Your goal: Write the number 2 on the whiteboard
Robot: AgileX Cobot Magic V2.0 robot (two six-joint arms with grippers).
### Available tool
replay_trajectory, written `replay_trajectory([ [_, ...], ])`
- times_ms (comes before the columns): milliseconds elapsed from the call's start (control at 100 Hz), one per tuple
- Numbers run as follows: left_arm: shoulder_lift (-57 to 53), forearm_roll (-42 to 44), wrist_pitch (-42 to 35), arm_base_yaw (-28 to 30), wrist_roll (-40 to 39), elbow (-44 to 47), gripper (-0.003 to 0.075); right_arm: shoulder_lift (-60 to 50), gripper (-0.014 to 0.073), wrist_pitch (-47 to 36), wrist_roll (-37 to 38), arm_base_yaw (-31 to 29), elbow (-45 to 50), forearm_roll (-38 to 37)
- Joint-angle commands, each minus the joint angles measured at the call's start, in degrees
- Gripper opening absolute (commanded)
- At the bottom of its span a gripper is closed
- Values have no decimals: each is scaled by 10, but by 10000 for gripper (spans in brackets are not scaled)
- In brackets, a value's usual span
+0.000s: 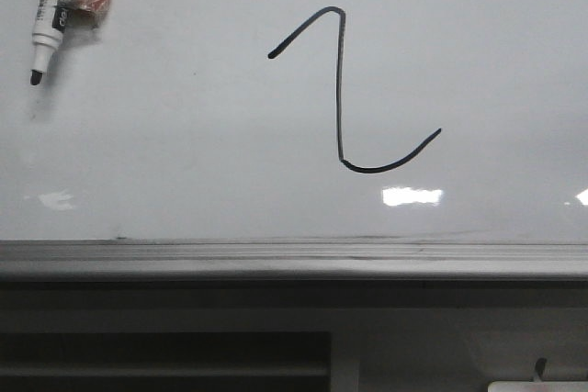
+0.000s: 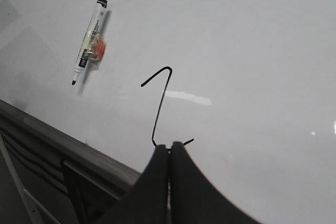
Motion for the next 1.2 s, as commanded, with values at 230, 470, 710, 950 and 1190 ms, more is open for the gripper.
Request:
replay_trajectory([
  [230,-14,-7,-40,2,-6,8,-20,-7,-52,-36,-1,-3,-14,11],
  [470,-14,-7,-40,2,-6,8,-20,-7,-51,-45,-1,-3,-14,1],
  [710,-14,-7,-40,2,-6,8,-20,-7,-52,-60,-1,-3,-14,-2],
  [950,-14,-7,-40,2,-6,8,-20,-2,-52,-101,51,-28,4,-125],
  [1190,-14,-7,-40,2,-6,8,-20,-1,-52,-80,277,-184,42,-353],
])
